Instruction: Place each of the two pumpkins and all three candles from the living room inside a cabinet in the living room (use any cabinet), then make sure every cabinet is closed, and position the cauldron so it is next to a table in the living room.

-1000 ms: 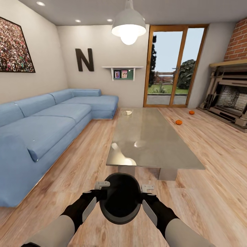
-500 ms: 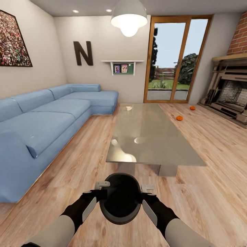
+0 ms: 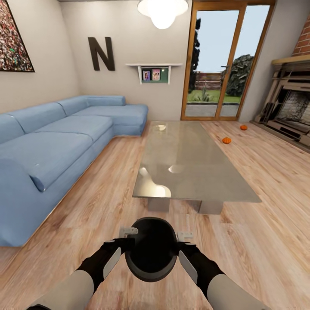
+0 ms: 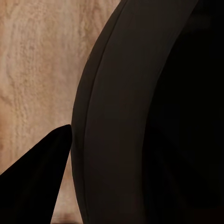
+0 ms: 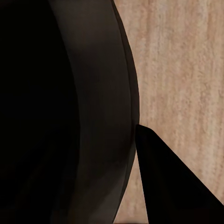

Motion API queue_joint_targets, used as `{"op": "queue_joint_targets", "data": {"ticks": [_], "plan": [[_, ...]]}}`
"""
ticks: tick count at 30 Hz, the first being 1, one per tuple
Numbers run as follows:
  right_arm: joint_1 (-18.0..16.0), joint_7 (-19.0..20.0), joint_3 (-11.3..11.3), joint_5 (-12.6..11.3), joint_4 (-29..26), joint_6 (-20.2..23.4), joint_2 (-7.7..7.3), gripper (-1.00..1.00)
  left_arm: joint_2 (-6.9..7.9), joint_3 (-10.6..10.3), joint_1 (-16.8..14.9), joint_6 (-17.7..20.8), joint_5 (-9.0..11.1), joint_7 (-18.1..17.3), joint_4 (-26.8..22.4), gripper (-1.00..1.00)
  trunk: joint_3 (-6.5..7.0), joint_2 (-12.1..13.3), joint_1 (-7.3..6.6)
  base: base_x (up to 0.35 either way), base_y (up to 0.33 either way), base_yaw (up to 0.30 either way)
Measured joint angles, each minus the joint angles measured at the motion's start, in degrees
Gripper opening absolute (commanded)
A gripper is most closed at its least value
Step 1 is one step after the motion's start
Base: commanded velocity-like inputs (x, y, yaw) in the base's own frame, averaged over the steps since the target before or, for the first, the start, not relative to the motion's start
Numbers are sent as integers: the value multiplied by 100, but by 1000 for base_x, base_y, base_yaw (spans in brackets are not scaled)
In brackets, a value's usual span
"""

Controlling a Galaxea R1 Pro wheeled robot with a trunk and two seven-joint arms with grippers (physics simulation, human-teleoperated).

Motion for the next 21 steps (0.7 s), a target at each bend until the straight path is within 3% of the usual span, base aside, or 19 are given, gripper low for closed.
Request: {"op": "queue_joint_targets", "data": {"ticks": [21], "plan": [[-1,4,-4,11,-2,6,0,-100,-1,2,0,0,-1,-1,0,-100,-465,-28,54,0,0,0]]}}
